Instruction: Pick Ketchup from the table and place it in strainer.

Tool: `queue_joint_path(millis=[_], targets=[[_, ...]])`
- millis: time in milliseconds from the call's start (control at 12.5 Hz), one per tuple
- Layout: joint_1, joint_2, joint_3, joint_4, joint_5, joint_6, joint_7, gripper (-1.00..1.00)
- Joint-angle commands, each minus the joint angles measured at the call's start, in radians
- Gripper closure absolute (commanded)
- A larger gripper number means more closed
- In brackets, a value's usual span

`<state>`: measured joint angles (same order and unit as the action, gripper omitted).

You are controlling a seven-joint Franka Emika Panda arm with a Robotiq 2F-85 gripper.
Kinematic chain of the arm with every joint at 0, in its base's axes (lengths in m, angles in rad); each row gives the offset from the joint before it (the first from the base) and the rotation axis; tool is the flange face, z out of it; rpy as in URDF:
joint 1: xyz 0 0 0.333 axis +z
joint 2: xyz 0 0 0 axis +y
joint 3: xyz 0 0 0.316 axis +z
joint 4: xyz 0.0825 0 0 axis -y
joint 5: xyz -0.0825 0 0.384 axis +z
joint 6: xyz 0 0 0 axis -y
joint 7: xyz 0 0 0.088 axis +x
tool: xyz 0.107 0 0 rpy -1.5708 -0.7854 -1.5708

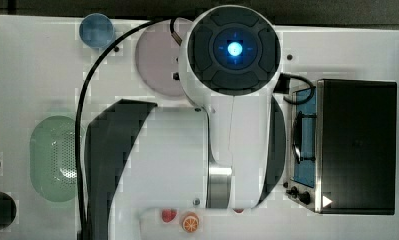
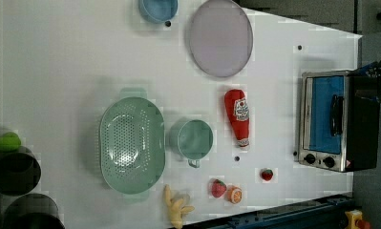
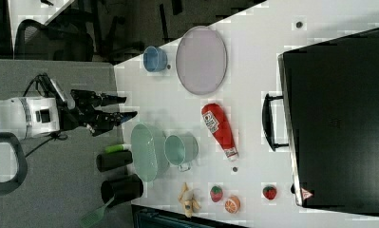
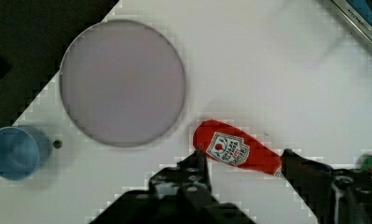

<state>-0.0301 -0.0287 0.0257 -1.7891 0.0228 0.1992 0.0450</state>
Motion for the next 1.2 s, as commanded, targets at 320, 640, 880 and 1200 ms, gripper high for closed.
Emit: queue_joint_path(millis=[320,640,880,1200], targets=[[-0.098,-0.284,0.087,-0.163,0.039,-0.191,-0.022,-1.00],[-0.097,-0.207,0.096,-0.210,0.039,-0.156,-0.062,-1.00],[-0.098,-0.128,0.096,-0.247,0.039,-0.052,-0.261,-1.00],[-0.098,-0.041,0.097,-0.325,0.039,0.147,-0.642,-1.00]])
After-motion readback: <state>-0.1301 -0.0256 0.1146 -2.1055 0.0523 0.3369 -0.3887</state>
